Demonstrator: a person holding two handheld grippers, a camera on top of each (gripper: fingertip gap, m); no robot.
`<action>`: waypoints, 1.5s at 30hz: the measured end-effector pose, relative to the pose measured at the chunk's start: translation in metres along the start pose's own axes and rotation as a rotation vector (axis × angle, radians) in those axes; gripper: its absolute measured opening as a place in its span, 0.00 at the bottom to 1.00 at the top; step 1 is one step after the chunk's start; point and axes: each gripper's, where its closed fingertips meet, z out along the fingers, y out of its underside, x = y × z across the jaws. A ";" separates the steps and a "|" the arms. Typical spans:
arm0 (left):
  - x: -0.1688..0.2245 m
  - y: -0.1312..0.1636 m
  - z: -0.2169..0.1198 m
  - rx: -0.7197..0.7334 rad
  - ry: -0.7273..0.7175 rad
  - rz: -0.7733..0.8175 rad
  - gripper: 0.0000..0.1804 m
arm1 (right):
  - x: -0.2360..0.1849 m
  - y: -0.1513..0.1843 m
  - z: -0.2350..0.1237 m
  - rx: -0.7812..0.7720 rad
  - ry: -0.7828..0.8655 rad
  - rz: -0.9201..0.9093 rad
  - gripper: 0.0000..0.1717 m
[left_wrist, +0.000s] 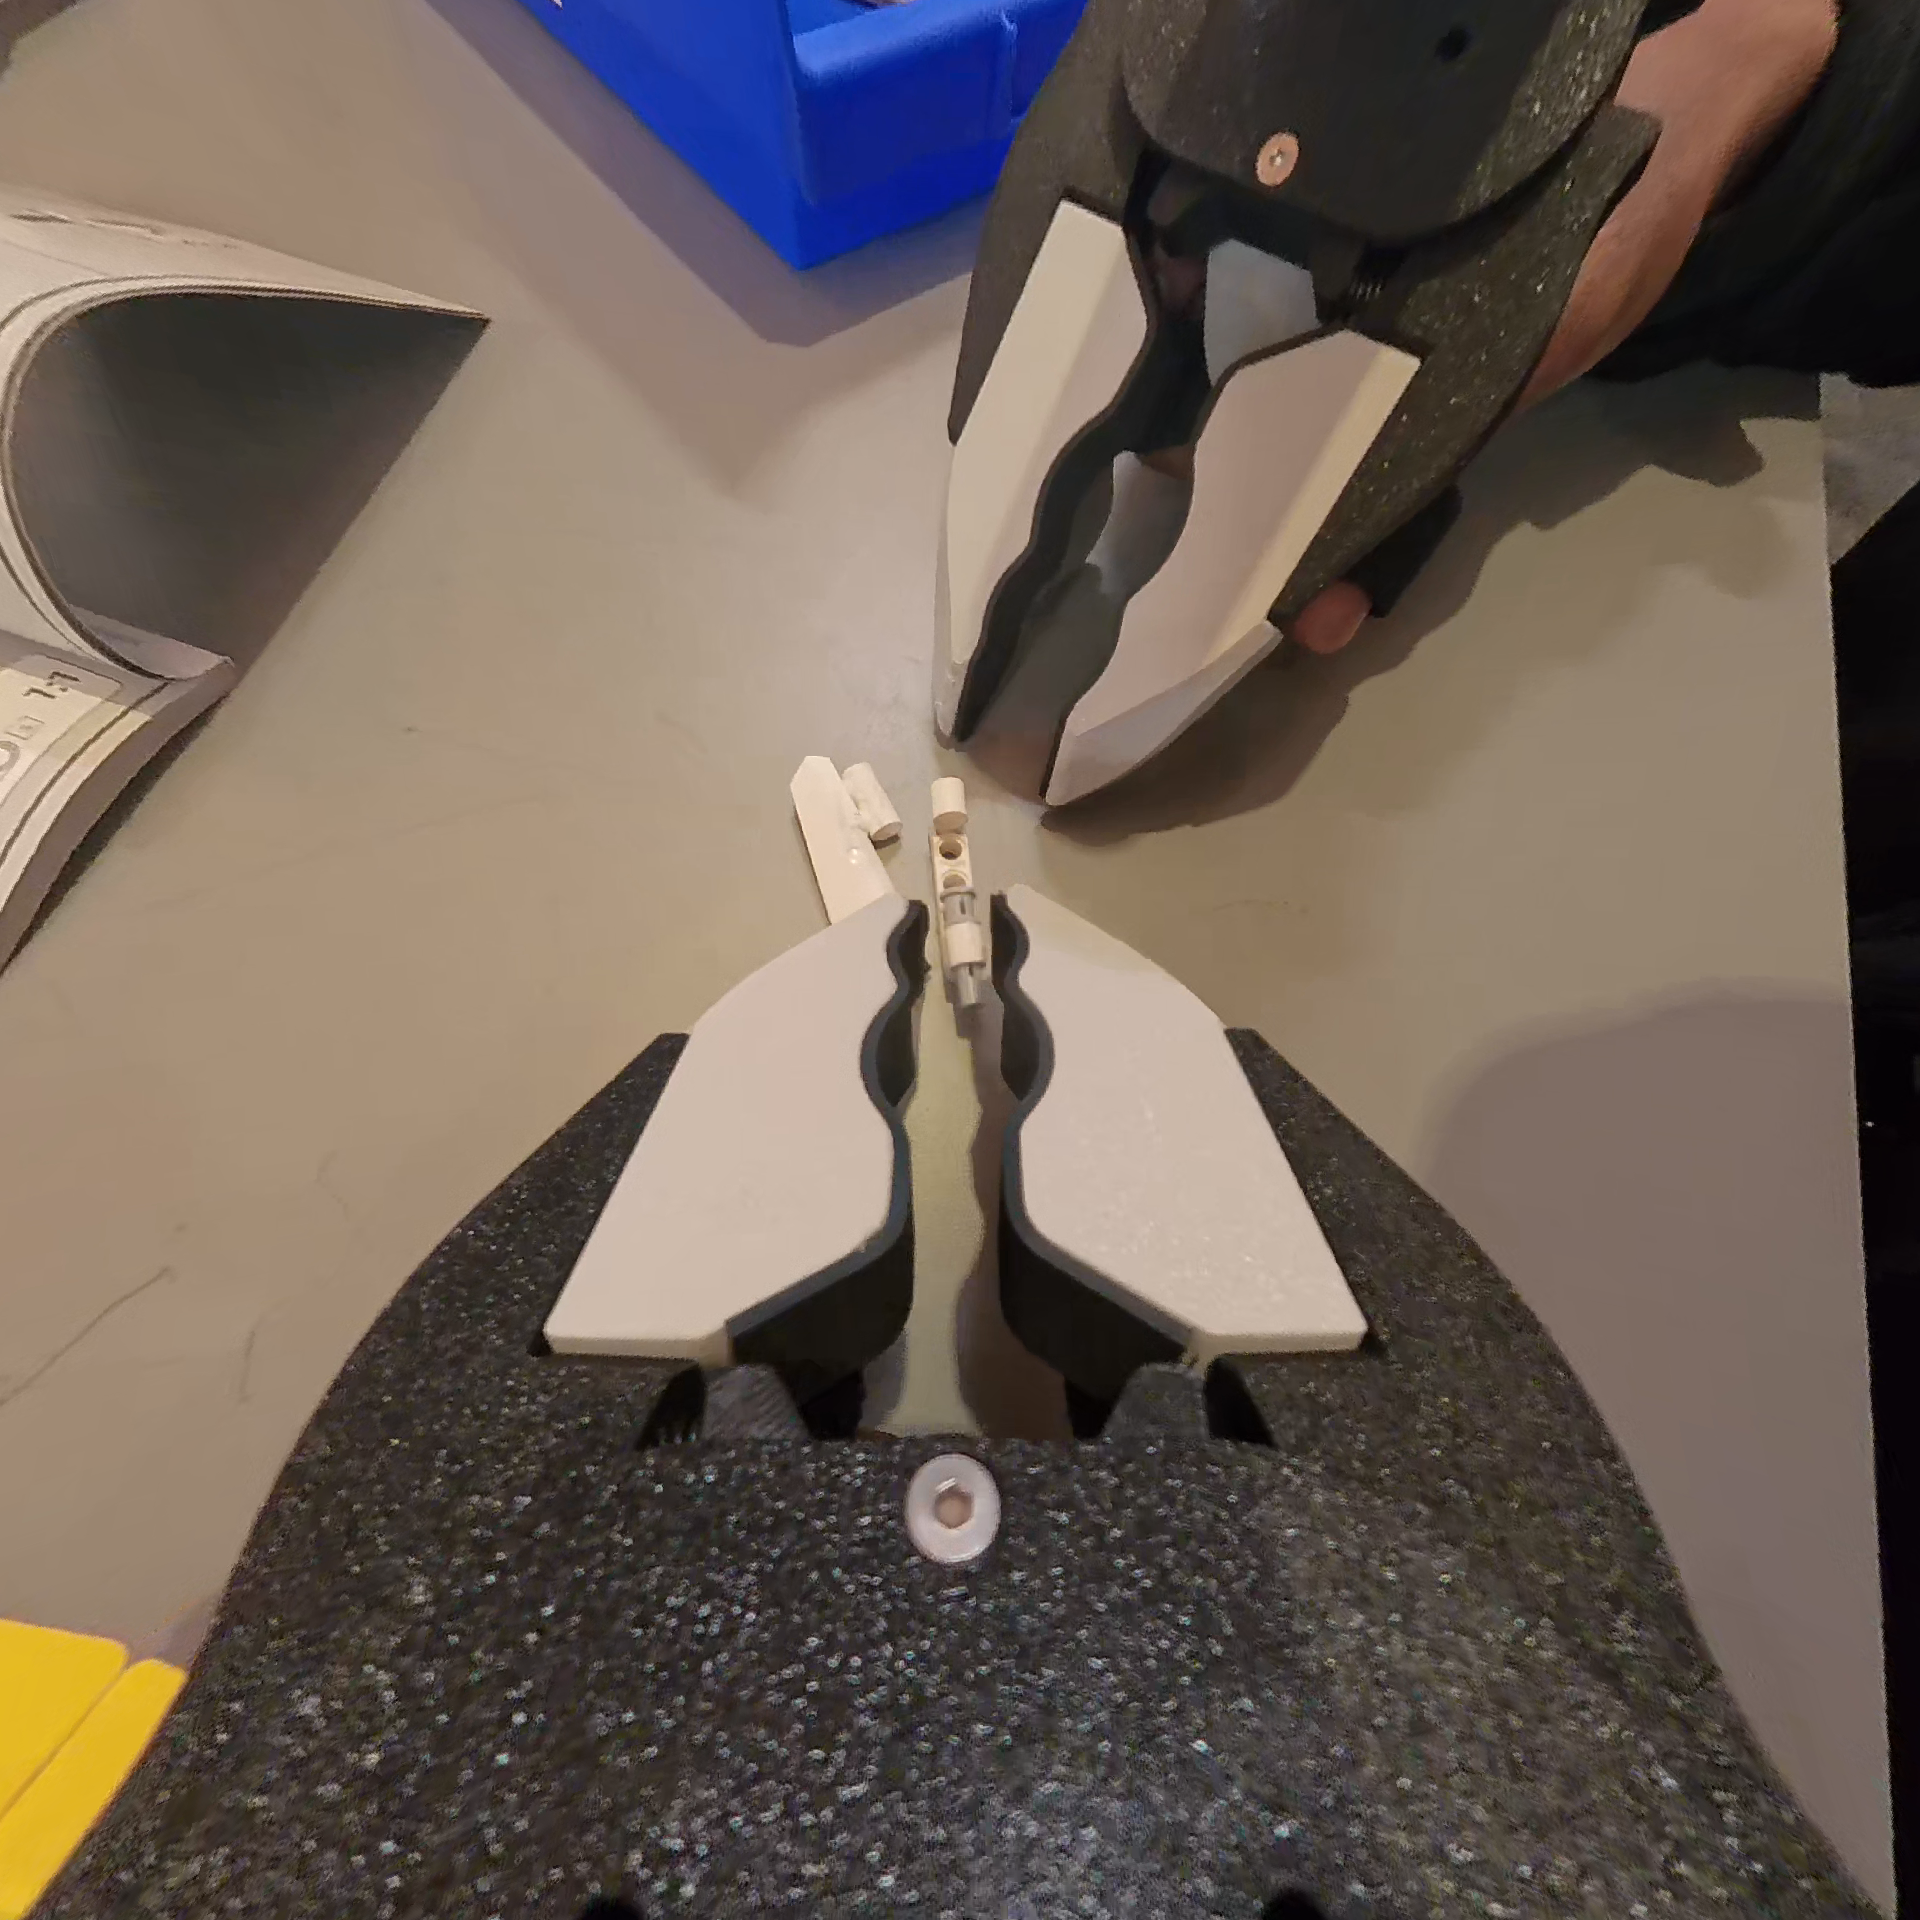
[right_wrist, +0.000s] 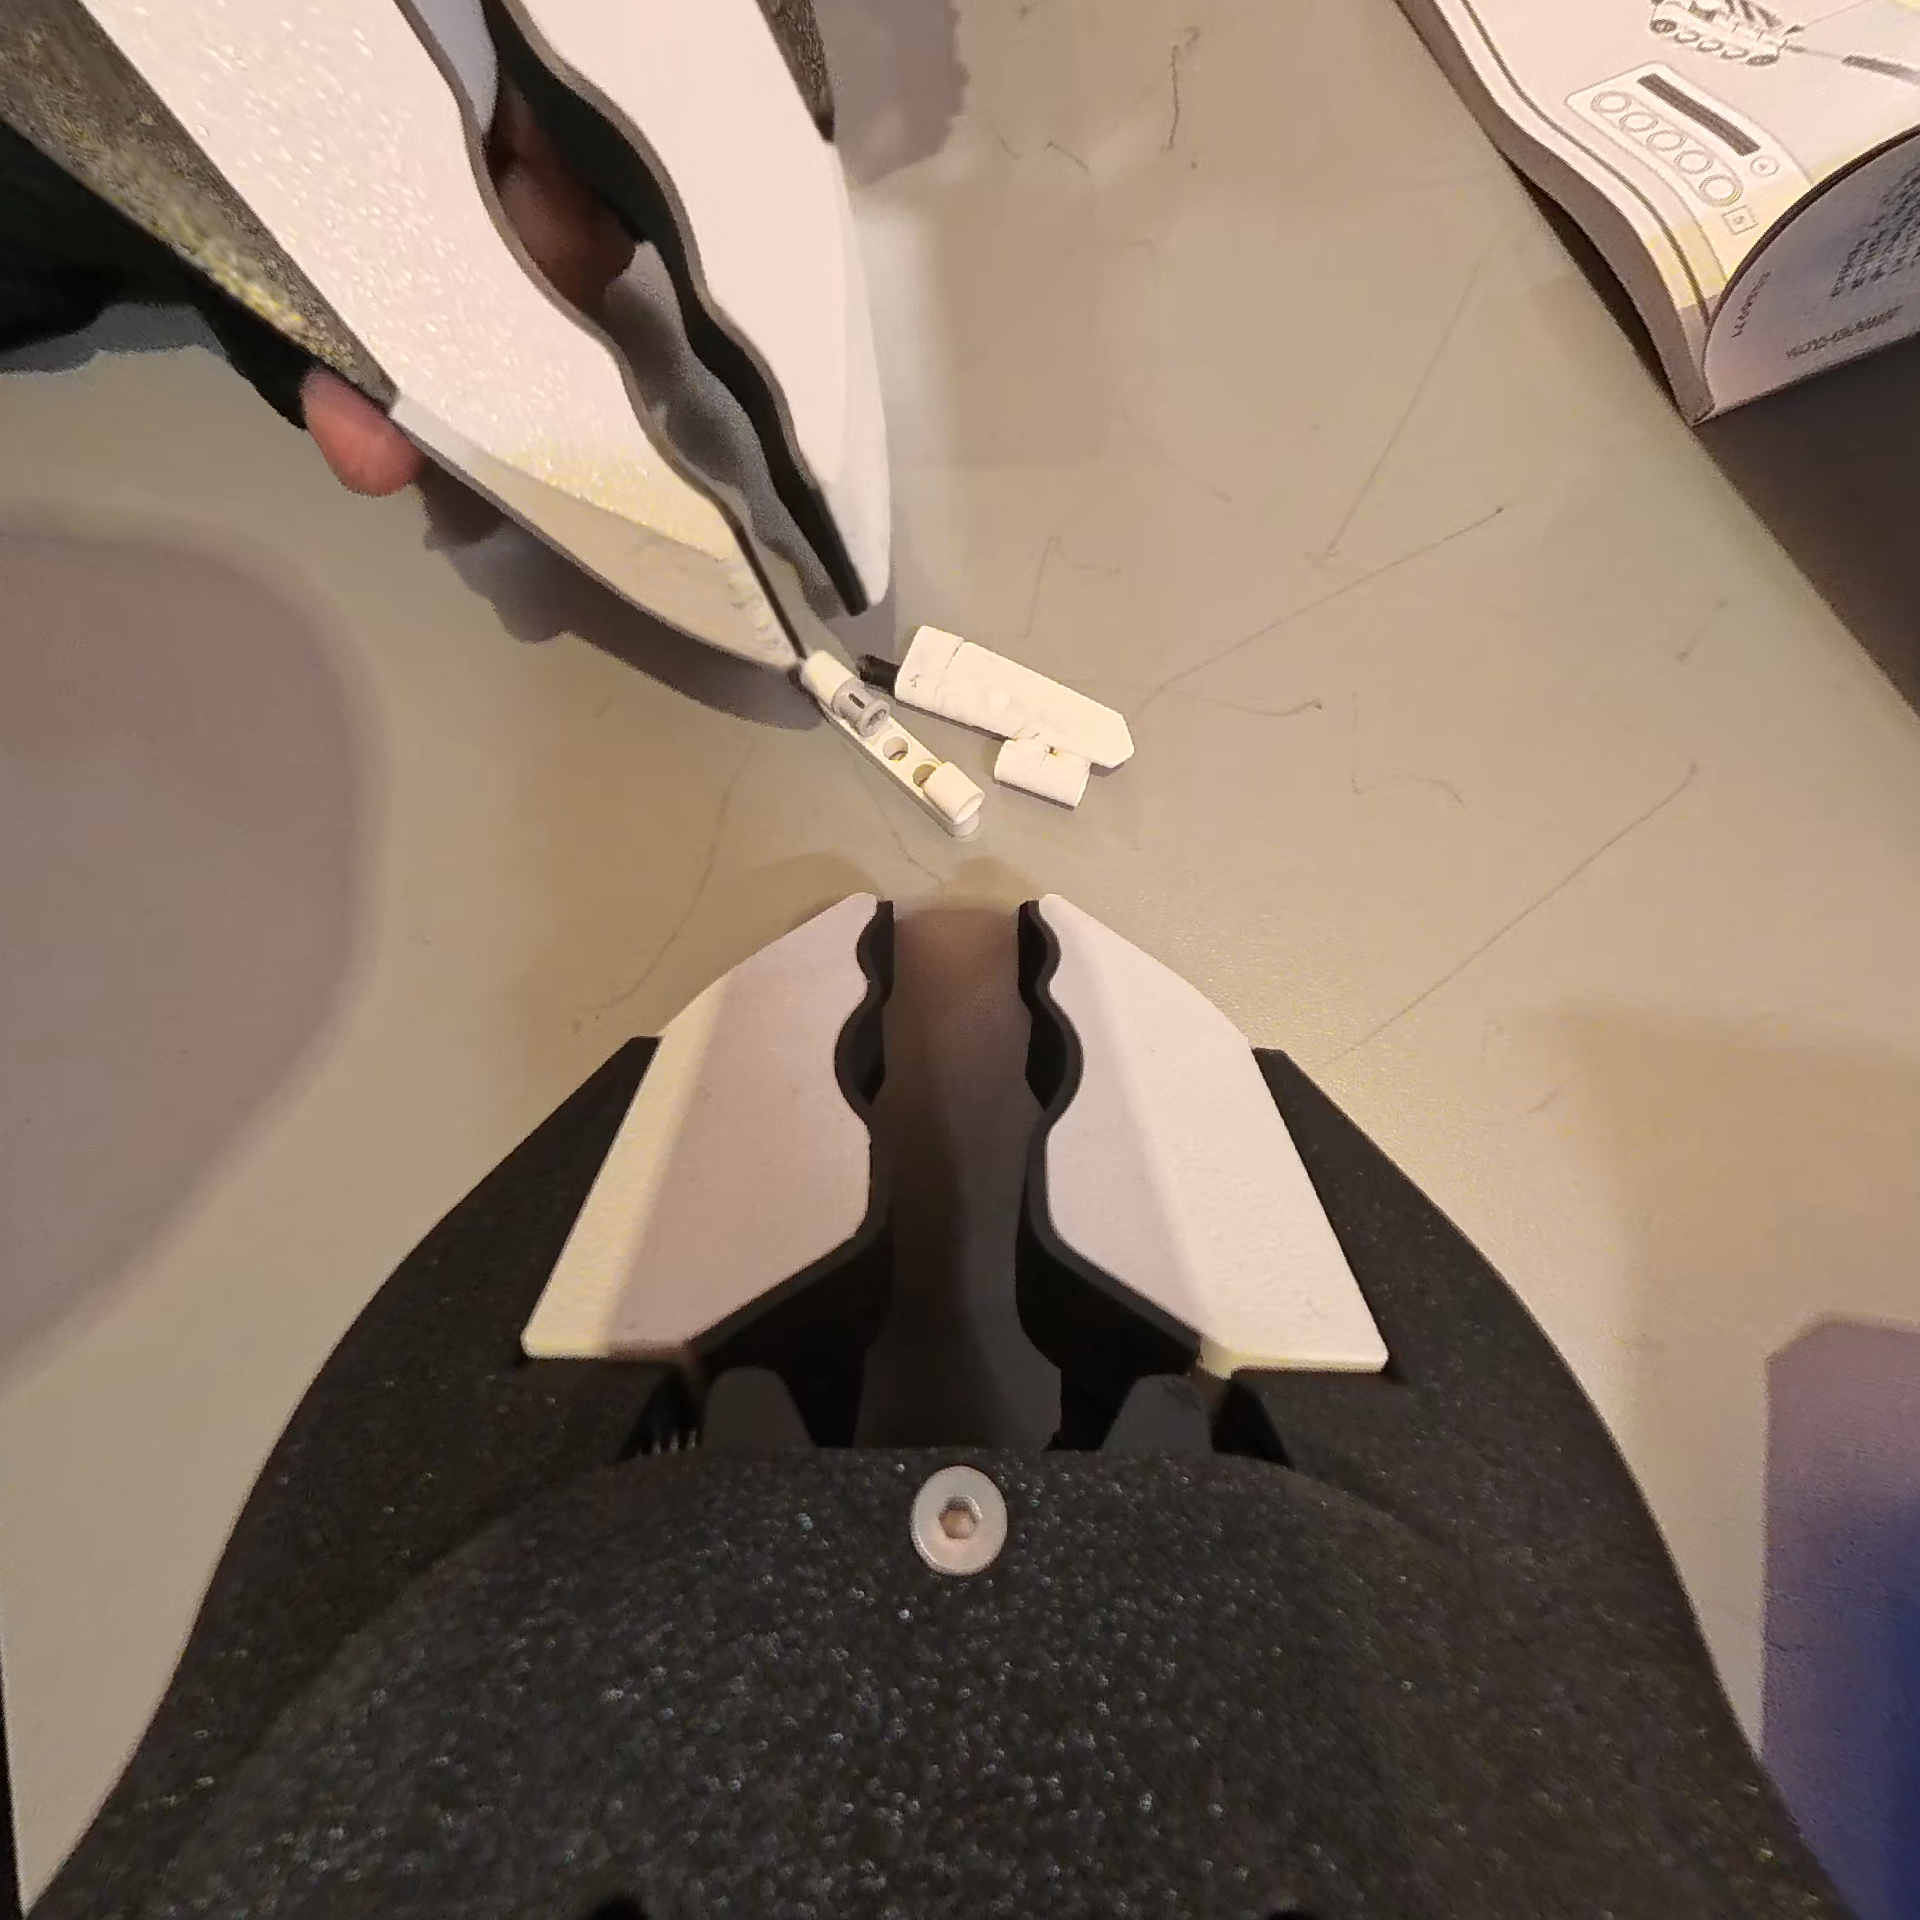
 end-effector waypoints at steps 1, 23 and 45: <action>0.000 0.002 0.001 -0.011 -0.001 0.003 0.07 | 0.000 0.000 0.000 0.000 0.000 0.000 0.13; 0.002 0.007 0.010 -0.060 -0.024 0.022 0.02 | 0.000 0.000 0.000 -0.001 0.002 -0.002 0.14; 0.002 0.004 0.014 -0.078 -0.143 0.130 0.04 | -0.007 -0.001 0.003 -0.012 0.006 -0.093 0.16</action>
